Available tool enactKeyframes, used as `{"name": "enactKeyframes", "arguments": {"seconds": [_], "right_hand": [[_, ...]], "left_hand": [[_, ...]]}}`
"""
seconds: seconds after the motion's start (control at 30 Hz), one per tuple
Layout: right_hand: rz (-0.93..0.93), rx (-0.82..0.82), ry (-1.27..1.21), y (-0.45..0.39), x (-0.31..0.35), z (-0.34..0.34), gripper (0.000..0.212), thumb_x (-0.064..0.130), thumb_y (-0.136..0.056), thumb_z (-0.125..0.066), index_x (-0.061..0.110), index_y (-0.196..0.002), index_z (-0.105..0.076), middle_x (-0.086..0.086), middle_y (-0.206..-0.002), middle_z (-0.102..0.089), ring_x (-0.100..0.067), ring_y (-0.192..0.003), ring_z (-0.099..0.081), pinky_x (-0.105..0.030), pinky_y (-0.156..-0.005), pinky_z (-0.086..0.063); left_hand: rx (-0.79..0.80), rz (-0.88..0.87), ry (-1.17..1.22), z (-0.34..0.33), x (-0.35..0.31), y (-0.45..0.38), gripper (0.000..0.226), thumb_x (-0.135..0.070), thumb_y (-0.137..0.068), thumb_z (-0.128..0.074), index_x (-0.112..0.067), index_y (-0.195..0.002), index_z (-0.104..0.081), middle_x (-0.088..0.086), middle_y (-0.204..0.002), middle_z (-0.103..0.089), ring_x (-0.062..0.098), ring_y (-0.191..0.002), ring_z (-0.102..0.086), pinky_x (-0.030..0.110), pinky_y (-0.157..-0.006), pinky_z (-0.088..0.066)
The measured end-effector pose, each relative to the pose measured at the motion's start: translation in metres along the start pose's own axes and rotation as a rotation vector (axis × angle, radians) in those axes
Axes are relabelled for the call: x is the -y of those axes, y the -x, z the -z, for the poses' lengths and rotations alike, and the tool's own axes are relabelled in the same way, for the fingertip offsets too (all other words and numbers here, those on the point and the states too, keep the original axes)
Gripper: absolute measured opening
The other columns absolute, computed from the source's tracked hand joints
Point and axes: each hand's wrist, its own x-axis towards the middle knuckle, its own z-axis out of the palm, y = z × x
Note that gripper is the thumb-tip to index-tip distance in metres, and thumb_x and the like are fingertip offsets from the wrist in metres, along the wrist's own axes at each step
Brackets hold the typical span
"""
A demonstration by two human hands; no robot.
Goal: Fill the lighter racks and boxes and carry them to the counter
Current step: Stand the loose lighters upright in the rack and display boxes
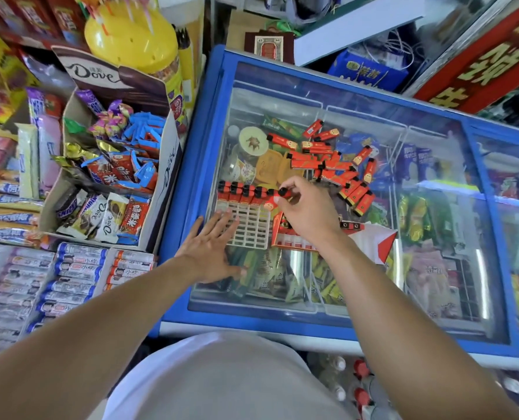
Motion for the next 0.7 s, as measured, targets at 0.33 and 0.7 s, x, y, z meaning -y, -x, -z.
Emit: {"name": "enactKeyframes", "arguments": {"seconds": [0.33, 0.7], "right_hand": [[0.103, -0.077, 0.183, -0.003, -0.007, -0.026, 0.025, 0.040, -0.090, -0.072, 0.033, -0.114, -0.072, 0.011, -0.102, -0.068, -0.013, -0.096, -0.064, -0.038, -0.099, -0.044], [0.060, -0.196, 0.156, 0.001, -0.003, -0.031, 0.023, 0.036, -0.083, -0.080, 0.029, -0.103, -0.071, 0.013, -0.093, -0.074, -0.010, -0.085, -0.068, -0.032, -0.081, -0.053]], "left_hand": [[0.089, -0.024, 0.024, -0.001, 0.004, -0.005, 0.130, -0.088, -0.075, -0.052, -0.029, -0.151, 0.035, -0.002, -0.158, 0.043, 0.017, -0.144, 0.041, 0.051, -0.121, 0.022], [0.083, -0.043, 0.000, -0.004, 0.005, -0.005, 0.134, -0.092, -0.072, -0.049, -0.027, -0.149, 0.039, 0.001, -0.156, 0.046, 0.019, -0.142, 0.045, 0.049, -0.117, 0.027]]}}
